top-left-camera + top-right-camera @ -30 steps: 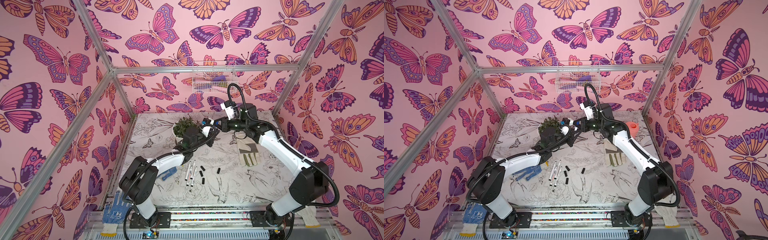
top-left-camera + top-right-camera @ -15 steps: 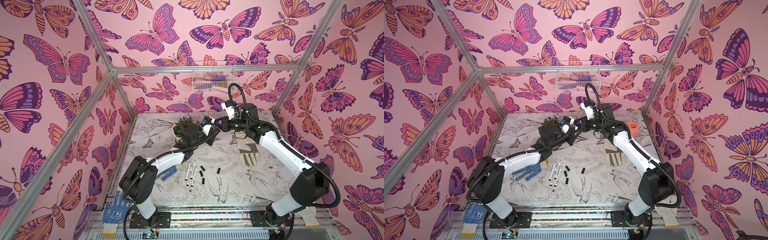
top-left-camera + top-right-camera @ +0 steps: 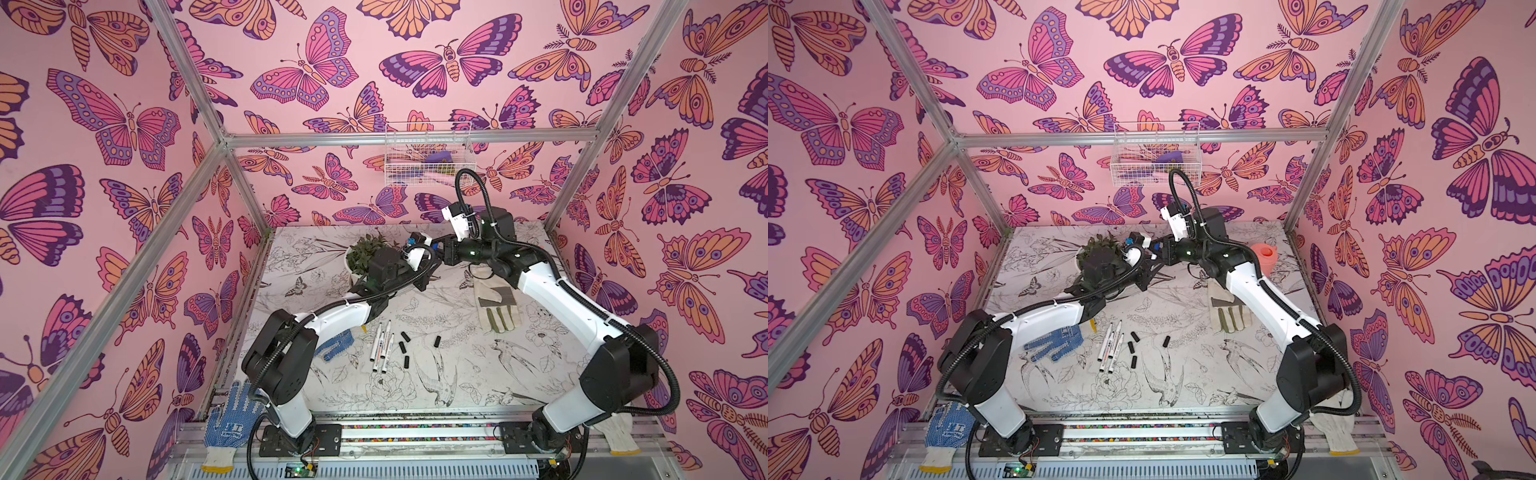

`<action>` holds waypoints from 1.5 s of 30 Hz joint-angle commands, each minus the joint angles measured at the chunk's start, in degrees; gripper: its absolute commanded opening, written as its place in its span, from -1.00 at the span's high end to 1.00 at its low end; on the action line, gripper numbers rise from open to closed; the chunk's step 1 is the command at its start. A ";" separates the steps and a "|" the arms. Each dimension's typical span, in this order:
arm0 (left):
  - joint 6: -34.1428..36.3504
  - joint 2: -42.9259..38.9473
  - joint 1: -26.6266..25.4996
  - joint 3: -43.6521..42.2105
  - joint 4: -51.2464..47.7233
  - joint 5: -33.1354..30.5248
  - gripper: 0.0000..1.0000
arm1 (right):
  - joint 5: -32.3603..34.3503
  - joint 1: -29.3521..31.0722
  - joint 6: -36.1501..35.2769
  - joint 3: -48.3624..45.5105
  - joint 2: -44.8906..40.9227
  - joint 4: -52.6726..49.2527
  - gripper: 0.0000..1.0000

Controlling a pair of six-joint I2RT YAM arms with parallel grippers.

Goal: Insert the pens into the pen caps
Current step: 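Press the blue cap down with the right gripper while the left holds the marker, then open the right gripper and withdraw it while the left gripper lowers the capped marker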

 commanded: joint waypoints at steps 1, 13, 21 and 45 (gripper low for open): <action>-0.03 -4.75 2.51 9.72 25.96 -5.11 1.00 | -18.58 2.76 4.53 -8.10 2.58 -24.13 1.00; -4.04 -8.65 -2.20 -4.23 26.18 -0.75 1.00 | -28.06 0.61 16.32 -11.97 -0.42 -7.19 0.93; -7.47 -7.84 -4.32 -10.44 26.79 -2.12 1.00 | -28.81 0.62 18.03 -9.87 -3.81 -5.11 0.71; -23.06 -32.48 1.08 -39.24 -7.37 -29.42 1.00 | -16.59 -8.80 23.87 -8.18 -10.14 0.73 -0.08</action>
